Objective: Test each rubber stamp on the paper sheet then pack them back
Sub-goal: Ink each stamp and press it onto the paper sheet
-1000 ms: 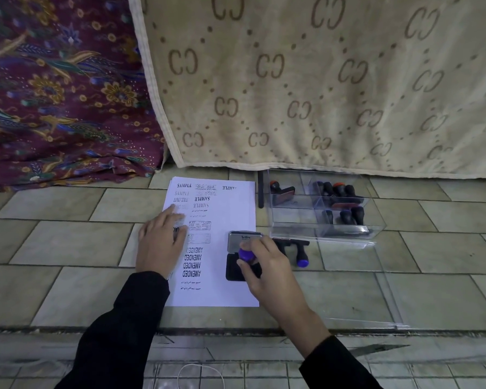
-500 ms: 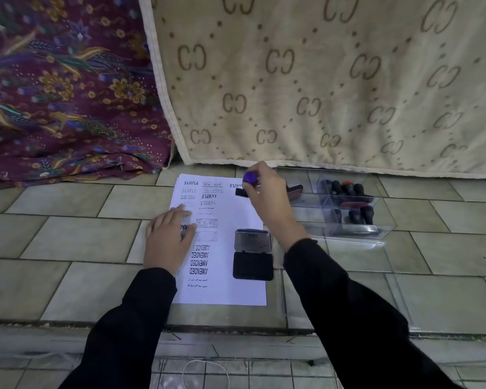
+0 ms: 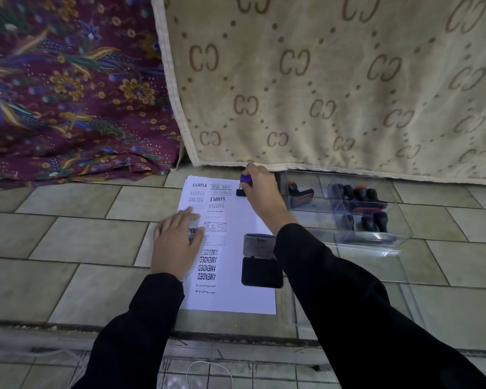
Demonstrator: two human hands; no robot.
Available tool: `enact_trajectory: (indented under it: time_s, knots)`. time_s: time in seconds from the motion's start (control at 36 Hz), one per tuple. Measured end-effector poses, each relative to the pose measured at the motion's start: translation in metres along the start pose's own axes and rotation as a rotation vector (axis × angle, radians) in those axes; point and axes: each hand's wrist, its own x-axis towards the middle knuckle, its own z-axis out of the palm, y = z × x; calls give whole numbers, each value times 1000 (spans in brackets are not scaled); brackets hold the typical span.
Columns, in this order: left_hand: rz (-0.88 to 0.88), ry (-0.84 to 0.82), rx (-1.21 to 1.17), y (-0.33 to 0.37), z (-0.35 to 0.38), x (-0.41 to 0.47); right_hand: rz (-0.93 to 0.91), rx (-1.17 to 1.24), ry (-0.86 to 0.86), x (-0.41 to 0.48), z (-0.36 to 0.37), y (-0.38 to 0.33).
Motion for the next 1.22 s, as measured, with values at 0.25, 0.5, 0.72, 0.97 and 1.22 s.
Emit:
enact_trajectory:
  time_s: [0.25, 0.5, 0.72, 0.97, 1.22]
  knots:
    - [8, -3, 8, 0, 0, 0, -15, -74, -19, -2, 6, -1]
    - [11, -8, 22, -2, 2, 0, -24, -101, -16, -2, 8, -1]
    - [13, -7, 20, -2, 1, 0, -3, -104, -11, -1, 8, -2]
    - [20, -7, 28, -5, 3, 1, 24, -100, -38, -3, 4, -5]
    - [15, -9, 30, -6, 5, 1, -5, 119, 320, -2, -58, -15]
